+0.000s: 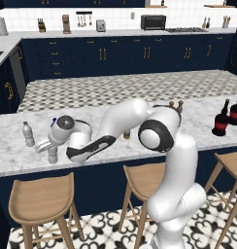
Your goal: Move the plastic bottles in the middle to the plastics group, and the glass bottles in the middle to the glass group.
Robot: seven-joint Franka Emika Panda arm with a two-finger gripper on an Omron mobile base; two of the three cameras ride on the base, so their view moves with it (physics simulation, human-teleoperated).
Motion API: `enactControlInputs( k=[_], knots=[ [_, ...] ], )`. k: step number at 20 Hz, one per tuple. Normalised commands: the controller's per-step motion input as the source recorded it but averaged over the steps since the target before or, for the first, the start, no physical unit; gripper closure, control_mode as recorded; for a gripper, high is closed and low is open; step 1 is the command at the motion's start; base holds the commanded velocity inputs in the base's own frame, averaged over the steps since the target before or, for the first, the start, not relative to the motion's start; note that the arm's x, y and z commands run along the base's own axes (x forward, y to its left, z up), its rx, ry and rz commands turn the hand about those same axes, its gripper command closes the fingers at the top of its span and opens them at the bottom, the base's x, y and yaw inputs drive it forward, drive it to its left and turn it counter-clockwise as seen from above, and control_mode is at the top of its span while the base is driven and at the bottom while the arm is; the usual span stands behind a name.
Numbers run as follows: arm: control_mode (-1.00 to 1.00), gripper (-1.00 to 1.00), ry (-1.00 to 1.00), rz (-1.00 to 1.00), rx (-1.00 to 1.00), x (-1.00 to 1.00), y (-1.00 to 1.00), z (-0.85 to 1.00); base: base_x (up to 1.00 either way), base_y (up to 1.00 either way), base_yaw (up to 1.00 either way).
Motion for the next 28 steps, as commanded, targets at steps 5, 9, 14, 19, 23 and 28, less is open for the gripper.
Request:
enactControlInputs(
  k=[5,9,14,19,23,28],
  knots=[
    [-1.00,1.00,0.00,0.00,-0.01,0.27,0.25,0.05,0.00,0.00,0.00],
    [-1.00,1.00,0.00,0.00,-0.04,0.49,0.24,0.00,0.00,0.00,0.00],
    [-1.00,1.00,0.00,-0.01,-0.03,0.57,0.18,0.00,0.00,0.00,0.00],
    [-1.00,1.00,-0.01,0.00,-0.02,0.57,0.22,0.00,0.00,0.00,0.00],
    [-1.00,1.00,0.00,0.00,-0.01,0.18,0.01,0.00,0.00,0.00,0.00],
    [-1.00,1.00,0.01,0.00,0.00,0.01,0.00,-0.10,0.00,0.00,0.00]
  ],
)
